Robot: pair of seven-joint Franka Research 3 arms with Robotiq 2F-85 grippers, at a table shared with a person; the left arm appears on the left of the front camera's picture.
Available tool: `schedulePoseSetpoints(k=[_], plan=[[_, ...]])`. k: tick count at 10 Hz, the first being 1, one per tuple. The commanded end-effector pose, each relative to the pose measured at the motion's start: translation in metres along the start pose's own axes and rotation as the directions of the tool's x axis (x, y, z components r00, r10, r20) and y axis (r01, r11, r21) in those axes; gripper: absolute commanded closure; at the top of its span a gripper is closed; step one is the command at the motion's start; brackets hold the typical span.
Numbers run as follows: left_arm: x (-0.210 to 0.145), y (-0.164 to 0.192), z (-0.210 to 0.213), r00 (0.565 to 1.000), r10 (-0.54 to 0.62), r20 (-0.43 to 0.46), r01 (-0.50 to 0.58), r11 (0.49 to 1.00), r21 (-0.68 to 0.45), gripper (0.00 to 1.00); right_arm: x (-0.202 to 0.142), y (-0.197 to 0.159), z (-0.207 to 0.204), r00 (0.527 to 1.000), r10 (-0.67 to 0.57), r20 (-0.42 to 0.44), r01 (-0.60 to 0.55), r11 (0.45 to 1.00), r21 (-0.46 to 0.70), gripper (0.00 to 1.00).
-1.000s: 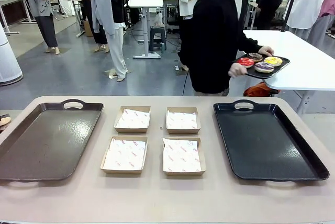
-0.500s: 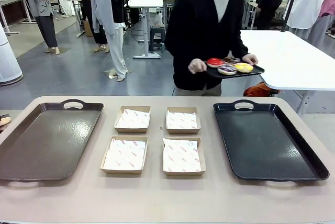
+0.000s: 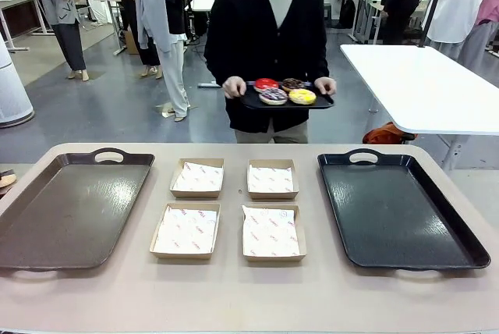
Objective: Individually package the donuts and arrange them on the tray.
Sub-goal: Pick up one Paper togo box.
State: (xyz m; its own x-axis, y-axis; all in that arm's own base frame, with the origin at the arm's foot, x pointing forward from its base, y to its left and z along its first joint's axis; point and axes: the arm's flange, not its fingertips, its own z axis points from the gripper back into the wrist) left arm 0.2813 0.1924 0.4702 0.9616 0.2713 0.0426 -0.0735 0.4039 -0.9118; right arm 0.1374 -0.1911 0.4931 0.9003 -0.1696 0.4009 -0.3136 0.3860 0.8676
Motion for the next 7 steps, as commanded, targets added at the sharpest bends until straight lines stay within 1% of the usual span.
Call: schedulePoseSetpoints(k=[1, 7], plan=[[0.0006, -0.0005, 0.0006, 1.000, -0.008, 0.001, 0.008, 1.000, -0.023, 0.00, -0.0020, -0.0010, -0.0004, 1.000, 0.001, 0.005, -0.001, 1.000, 0.007, 0.00], [0.0006, -0.0005, 0.0006, 1.000, -0.008, 0.001, 0.008, 1.000, -0.023, 0.00, -0.0020, -0.0010, -0.0004, 1.000, 0.001, 0.005, -0.001, 1.000, 0.007, 0.00]])
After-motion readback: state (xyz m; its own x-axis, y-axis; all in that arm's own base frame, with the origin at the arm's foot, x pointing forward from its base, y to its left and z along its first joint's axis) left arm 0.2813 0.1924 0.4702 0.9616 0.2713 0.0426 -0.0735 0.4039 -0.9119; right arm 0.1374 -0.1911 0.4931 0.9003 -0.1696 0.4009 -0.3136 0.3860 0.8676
